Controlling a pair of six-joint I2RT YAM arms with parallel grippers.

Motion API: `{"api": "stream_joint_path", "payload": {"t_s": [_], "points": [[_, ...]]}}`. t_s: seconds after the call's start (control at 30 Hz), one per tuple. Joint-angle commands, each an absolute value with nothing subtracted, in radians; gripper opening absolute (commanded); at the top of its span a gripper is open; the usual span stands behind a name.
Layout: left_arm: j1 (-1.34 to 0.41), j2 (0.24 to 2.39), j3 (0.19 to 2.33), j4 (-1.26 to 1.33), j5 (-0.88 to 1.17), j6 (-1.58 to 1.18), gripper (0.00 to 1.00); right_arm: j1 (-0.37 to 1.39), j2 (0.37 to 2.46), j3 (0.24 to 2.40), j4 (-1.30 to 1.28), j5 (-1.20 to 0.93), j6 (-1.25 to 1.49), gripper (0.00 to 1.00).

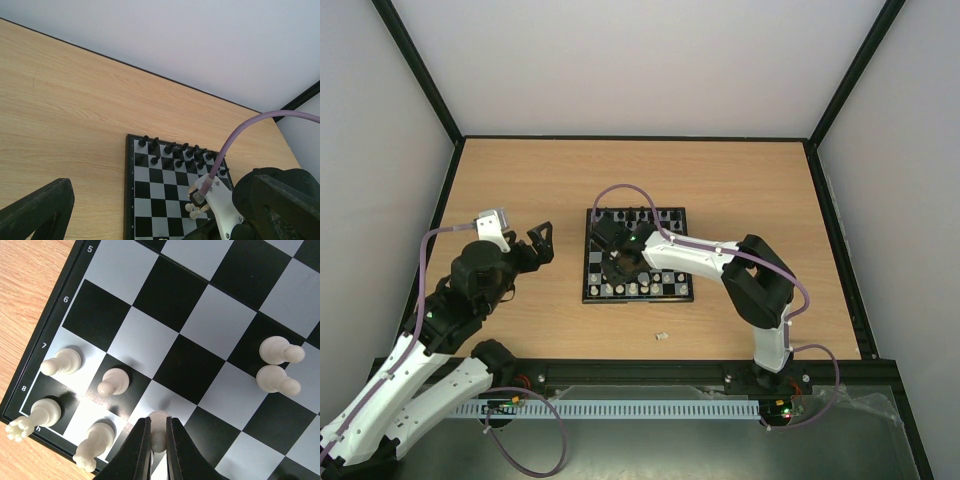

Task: Set up the chess pieces on the board
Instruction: Place the chess piece on the chessboard.

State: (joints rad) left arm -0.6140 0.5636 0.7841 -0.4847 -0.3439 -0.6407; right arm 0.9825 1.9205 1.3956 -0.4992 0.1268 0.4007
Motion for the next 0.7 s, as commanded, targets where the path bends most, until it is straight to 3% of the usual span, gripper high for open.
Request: {"api": "stream_joint_path", "payload": {"t_s": [0.0, 0.4, 0.6, 0.67], "points": [[-0.613, 0.561, 0.775, -0.472, -0.342, -0.649, 0.99, 0.991, 1.941, 1.394, -0.525, 0.117, 0.41, 0.08], [-0.612, 0.561, 0.773, -0.471, -0.344, -0.65, 0.99, 0.993, 1.962, 1.39, -0.518, 0.112, 0.411, 0.09], [-0.612, 0.561, 0.774, -0.472, -0.343, -0.647, 1.0, 0.993, 1.952, 1.392, -0.521, 0.118, 0.412, 0.26], [-0.612, 0.561, 0.773, -0.471, -0.342, -0.648, 1.0, 0.993, 1.947, 1.393, -0.523, 0.123, 0.413, 0.27]]}}
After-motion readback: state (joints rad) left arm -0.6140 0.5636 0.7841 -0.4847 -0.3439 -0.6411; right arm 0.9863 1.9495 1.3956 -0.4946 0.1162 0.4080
